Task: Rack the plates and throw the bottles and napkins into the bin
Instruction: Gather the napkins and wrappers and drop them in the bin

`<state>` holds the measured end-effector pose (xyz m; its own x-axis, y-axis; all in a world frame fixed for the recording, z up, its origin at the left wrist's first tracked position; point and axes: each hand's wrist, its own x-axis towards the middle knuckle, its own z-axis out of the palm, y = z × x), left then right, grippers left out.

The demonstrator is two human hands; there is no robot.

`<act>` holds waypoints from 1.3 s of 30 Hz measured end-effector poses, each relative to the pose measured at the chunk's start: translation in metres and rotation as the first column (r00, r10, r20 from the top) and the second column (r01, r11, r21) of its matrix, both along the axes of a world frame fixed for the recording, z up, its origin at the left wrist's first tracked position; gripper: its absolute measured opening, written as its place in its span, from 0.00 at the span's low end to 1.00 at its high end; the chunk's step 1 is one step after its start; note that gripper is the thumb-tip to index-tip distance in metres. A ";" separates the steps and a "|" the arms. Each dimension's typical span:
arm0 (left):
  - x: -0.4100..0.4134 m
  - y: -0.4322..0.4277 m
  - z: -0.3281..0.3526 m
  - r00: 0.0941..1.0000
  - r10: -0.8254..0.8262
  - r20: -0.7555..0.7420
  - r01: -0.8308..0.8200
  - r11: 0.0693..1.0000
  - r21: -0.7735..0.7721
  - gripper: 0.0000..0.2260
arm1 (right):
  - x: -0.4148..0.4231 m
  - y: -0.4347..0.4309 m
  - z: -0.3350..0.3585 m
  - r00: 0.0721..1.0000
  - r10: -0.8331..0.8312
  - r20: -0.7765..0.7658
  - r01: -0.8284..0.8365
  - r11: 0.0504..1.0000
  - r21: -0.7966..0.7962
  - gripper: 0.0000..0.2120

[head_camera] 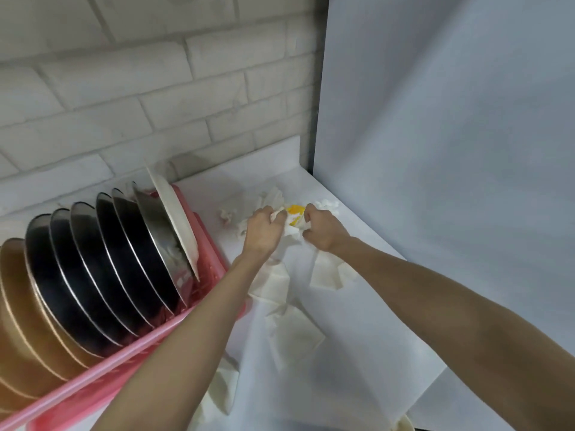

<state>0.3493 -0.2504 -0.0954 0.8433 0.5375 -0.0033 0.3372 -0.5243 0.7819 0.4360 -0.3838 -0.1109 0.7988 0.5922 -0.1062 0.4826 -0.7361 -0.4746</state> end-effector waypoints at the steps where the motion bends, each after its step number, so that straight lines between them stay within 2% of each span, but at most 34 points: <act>1: 0.001 0.000 0.003 1.000 -0.002 -0.011 0.002 1.000 0.001 0.13 | 0.000 0.000 0.004 1.000 -0.008 -0.008 0.009 0.999 0.050 0.12; 3: 0.002 0.001 0.006 1.000 -0.011 -0.016 0.012 1.000 0.027 0.10 | 0.001 0.001 0.012 0.999 -0.033 -0.017 0.035 0.990 0.134 0.09; 8: 0.006 0.006 0.013 0.999 -0.044 -0.006 0.045 0.996 0.071 0.07 | 0.001 -0.001 0.033 0.982 -0.132 -0.137 0.161 0.961 0.226 0.14; 13: 0.011 0.002 0.028 0.998 -0.038 0.042 0.042 0.994 -0.098 0.11 | 0.004 -0.008 0.048 0.987 -0.141 -0.075 0.152 0.974 0.167 0.17; 17: 0.022 0.002 0.043 0.999 -0.022 0.023 0.024 0.995 -0.097 0.03 | 0.009 -0.011 0.061 0.990 -0.117 -0.082 0.132 0.968 0.215 0.19; 22: 0.032 0.000 0.058 0.997 -0.032 -0.068 0.023 0.990 -0.136 0.14 | 0.010 -0.011 0.073 0.987 -0.141 -0.084 0.154 0.969 0.194 0.25; 27: 0.029 -0.008 0.064 0.997 0.073 0.010 -0.073 0.996 -0.054 0.27 | 0.008 -0.014 0.086 0.987 -0.158 -0.016 0.159 0.985 0.062 0.26; 31: 0.025 -0.018 0.074 1.000 0.021 0.015 -0.022 0.999 0.032 0.27 | 0.002 -0.018 0.099 0.993 -0.117 -0.010 0.117 0.992 0.052 0.21; 39: 0.025 -0.041 0.085 0.998 -0.018 0.053 0.014 0.997 0.079 0.23 | -0.024 -0.044 0.121 0.992 -0.108 -0.062 0.116 0.983 0.143 0.16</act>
